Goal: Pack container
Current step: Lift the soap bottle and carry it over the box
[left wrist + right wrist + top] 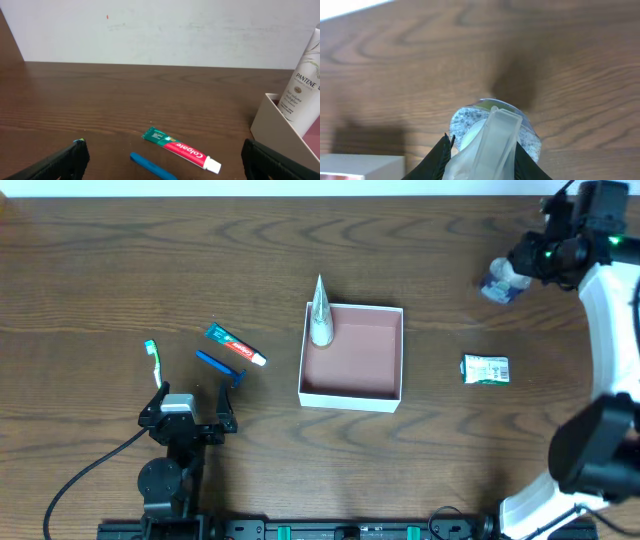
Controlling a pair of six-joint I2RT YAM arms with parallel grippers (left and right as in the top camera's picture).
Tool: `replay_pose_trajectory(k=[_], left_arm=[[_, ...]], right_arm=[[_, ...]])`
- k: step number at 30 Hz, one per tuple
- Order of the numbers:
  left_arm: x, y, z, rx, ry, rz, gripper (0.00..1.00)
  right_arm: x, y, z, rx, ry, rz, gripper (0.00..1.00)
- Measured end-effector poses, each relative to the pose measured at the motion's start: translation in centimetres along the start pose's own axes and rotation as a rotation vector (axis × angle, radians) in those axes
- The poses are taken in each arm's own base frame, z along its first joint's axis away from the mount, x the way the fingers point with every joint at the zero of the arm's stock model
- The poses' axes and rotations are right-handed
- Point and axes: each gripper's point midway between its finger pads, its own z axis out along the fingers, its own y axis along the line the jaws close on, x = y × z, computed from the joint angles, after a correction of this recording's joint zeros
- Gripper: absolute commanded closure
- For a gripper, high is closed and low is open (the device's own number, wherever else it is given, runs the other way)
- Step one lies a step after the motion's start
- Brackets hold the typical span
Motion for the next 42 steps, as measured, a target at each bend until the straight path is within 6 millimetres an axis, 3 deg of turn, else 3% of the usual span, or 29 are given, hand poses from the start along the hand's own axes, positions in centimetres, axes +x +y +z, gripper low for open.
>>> replay_pose_trajectory(k=[5,11,15,23,28,42], left_arm=[[0.0,0.0,0.0,0.000,0.000,0.000,0.02],[0.0,0.0,0.0,0.000,0.000,0.000,0.02],[0.0,0.0,0.0,0.000,0.000,0.000,0.02],[0.0,0.0,0.0,0.000,0.000,0.000,0.02],[0.0,0.0,0.0,0.000,0.000,0.000,0.02],[0.0,0.0,0.0,0.000,0.000,0.000,0.02]], right_arm=[[-0.1,1.0,-3.5,-0.003,-0.034,0.080,0.99],[1.7,2.2,-4.1,0.028,0.022,0.196,0.99],[2.2,4.7,-4.3,0.015,0.023,0.205,0.99],[3.2,10.7,-7.4,-0.041,-0.027,0.180,0.99],[4.1,13.2,-8.7,-0.032,-0.052,0.201,0.99],[8.1,19.4,-9.4,-0.025,-0.047,0.309,0.99]])
